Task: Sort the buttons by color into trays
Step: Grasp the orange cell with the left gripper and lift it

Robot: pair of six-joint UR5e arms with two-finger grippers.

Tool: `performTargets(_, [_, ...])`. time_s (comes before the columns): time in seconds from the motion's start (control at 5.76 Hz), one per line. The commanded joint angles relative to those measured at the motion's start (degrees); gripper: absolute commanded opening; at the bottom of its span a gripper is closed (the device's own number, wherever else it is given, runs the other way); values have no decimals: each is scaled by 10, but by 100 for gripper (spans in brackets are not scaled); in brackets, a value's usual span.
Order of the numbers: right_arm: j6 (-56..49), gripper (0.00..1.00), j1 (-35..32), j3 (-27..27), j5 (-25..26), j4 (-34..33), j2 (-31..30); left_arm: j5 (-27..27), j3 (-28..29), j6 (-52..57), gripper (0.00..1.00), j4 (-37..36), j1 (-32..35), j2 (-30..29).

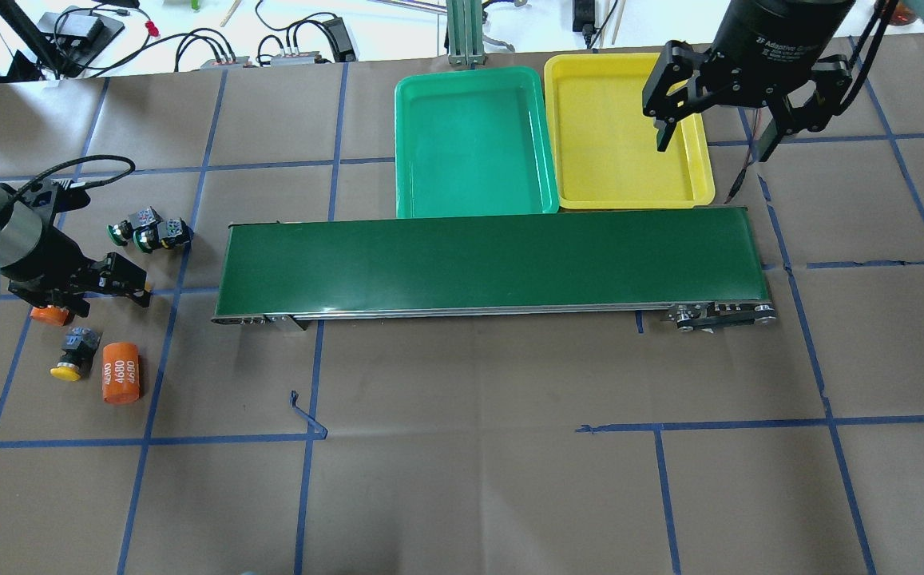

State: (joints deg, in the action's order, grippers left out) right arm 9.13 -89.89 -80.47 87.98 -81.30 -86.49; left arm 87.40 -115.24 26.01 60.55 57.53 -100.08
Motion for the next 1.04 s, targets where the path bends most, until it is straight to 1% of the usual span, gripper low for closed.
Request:
performTargets(0.0, [-1,100,0,0,0,0,0,1,-39,8,96,-29,-49,-30])
performTargets(0.17, [0,100,1,0,0,0,0,1,-52,8,96,-32,-52,-34])
performTargets(0.35, [0,100,0,0,0,0,0,12,-52,7,96,-33,-54,-48])
performTargets(0.52, [0,100,0,0,-1,0,0,19,-53,6,78,-37,-54,-56])
performTargets(0.69, [0,100,0,0,-1,0,0,38,-48,7,36,-37,-48,-50])
performTargets(0.87, [0,100,0,0,-1,0,0,44,-46,-6,2,-37,-44,-48])
